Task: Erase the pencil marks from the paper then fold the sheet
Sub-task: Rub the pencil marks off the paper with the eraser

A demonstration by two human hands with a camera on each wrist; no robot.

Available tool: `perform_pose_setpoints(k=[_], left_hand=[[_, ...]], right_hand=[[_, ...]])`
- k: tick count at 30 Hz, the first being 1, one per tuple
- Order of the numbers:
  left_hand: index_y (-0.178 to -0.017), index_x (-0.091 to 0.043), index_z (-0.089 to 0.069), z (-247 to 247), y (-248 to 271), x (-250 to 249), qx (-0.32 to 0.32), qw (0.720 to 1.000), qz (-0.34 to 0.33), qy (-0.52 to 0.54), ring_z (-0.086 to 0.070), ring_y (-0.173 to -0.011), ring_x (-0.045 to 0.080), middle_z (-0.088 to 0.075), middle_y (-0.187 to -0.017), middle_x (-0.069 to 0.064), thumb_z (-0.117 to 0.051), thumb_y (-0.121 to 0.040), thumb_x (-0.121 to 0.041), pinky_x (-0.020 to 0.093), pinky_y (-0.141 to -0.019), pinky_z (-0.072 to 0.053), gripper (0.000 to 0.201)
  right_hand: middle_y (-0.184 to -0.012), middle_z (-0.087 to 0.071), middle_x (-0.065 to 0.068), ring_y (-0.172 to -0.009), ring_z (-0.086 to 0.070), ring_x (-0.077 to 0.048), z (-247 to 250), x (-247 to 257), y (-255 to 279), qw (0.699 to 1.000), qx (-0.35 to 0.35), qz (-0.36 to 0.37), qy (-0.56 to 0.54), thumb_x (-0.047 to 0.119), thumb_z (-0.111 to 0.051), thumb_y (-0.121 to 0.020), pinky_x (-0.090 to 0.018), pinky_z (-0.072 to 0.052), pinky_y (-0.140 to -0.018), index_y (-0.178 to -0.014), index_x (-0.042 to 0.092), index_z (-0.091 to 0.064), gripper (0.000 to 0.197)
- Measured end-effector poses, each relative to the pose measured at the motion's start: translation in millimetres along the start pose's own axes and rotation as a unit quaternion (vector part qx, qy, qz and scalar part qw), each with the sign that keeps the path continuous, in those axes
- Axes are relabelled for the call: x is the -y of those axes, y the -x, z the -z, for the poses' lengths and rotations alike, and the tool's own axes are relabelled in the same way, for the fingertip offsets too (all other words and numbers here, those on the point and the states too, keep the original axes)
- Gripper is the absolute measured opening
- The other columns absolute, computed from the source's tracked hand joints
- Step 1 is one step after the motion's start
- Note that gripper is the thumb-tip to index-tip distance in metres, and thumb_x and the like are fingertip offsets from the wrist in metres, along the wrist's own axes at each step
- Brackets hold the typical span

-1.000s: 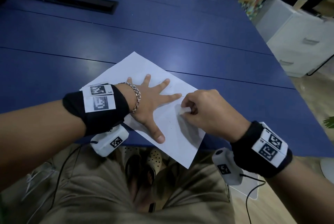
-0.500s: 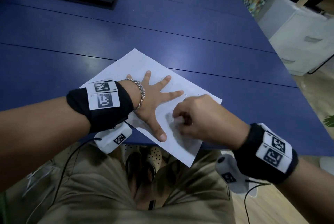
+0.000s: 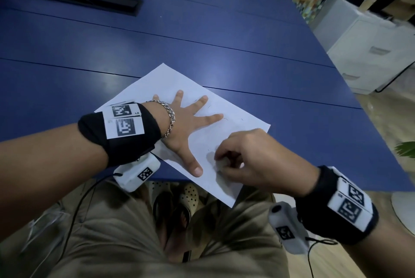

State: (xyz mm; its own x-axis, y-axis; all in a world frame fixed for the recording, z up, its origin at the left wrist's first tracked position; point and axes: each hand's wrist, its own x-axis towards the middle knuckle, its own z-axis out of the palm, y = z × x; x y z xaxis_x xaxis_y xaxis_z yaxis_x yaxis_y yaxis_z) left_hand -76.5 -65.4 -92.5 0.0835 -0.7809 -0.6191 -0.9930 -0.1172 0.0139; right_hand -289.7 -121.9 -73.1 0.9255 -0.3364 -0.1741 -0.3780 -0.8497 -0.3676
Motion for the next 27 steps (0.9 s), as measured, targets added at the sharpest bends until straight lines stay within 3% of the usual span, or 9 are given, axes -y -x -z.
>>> perform_pose_setpoints(k=[5,9,12,16,21,25,27], left_hand=[[-0.134,-0.071,0.037,-2,1,3,-0.011,1.0,-0.003,0.009,0.029,-0.151,0.048,0.045,-0.16,-0.015,-0.067,-0.036,-0.102,0.087,-0.108,-0.004,0.146],[-0.142,-0.063,0.036,-4,2,4,-0.061,0.998,-0.007,0.005,0.037,-0.149,0.043,0.043,-0.163,-0.002,-0.052,-0.041,-0.109,0.08,-0.112,0.012,0.143],[-0.148,-0.059,0.032,-2,0,0,-0.081,0.996,-0.032,-0.005,0.039,-0.148,0.041,0.043,-0.163,-0.001,-0.05,-0.046,-0.109,0.073,-0.116,0.016,0.14],[-0.145,-0.064,0.031,-6,-5,-12,-0.049,0.998,-0.036,0.011,0.033,-0.151,0.044,0.042,-0.163,-0.009,-0.052,-0.045,-0.108,0.079,-0.113,0.012,0.137],[-0.142,-0.065,0.034,-8,-8,-15,-0.041,0.999,-0.022,0.013,0.031,-0.152,0.043,0.044,-0.161,-0.013,-0.054,-0.041,-0.108,0.082,-0.113,0.005,0.141],[-0.141,-0.066,0.035,-8,-9,-16,-0.032,0.999,-0.012,0.013,0.033,-0.151,0.042,0.046,-0.159,-0.015,-0.055,-0.038,-0.108,0.083,-0.111,0.003,0.143],[-0.141,-0.065,0.035,-7,-9,-17,-0.033,0.999,-0.01,0.013,0.032,-0.151,0.042,0.046,-0.159,-0.015,-0.054,-0.039,-0.108,0.084,-0.111,0.003,0.142]], right_hand=[[-0.082,-0.072,0.017,-0.079,-0.068,0.004,7,-26,34,0.984,-0.103,-0.128,-0.064,0.029,-0.078,-0.083,-0.02,-0.055,-0.075,-0.099,0.033,-0.076,0.017],[-0.078,-0.073,0.021,-0.075,-0.069,0.005,4,-29,50,0.964,-0.148,-0.181,-0.124,0.034,-0.081,-0.085,-0.018,-0.055,-0.072,-0.098,0.031,-0.078,0.014],[-0.079,-0.075,0.018,-0.077,-0.069,0.005,0,-26,41,0.971,-0.126,-0.174,-0.105,0.035,-0.08,-0.085,-0.02,-0.055,-0.075,-0.1,0.028,-0.079,0.017],[-0.076,-0.073,0.015,-0.077,-0.067,0.001,5,-23,9,0.979,-0.135,-0.146,-0.052,0.035,-0.077,-0.084,-0.021,-0.053,-0.073,-0.093,0.028,-0.078,0.011],[-0.075,-0.071,0.009,-0.075,-0.066,-0.009,2,-25,-21,0.98,-0.138,-0.14,-0.004,0.028,-0.069,-0.085,-0.033,-0.057,-0.071,-0.089,0.024,-0.074,0.008],[-0.079,-0.065,0.006,-0.072,-0.059,-0.009,-6,0,-8,0.998,-0.021,-0.05,0.018,0.037,-0.066,-0.089,-0.031,-0.052,-0.066,-0.084,0.024,-0.07,0.015],[-0.079,-0.066,0.006,-0.073,-0.061,-0.009,-1,-5,-7,0.999,-0.014,-0.044,0.022,0.038,-0.067,-0.089,-0.031,-0.053,-0.068,-0.085,0.024,-0.071,0.016]])
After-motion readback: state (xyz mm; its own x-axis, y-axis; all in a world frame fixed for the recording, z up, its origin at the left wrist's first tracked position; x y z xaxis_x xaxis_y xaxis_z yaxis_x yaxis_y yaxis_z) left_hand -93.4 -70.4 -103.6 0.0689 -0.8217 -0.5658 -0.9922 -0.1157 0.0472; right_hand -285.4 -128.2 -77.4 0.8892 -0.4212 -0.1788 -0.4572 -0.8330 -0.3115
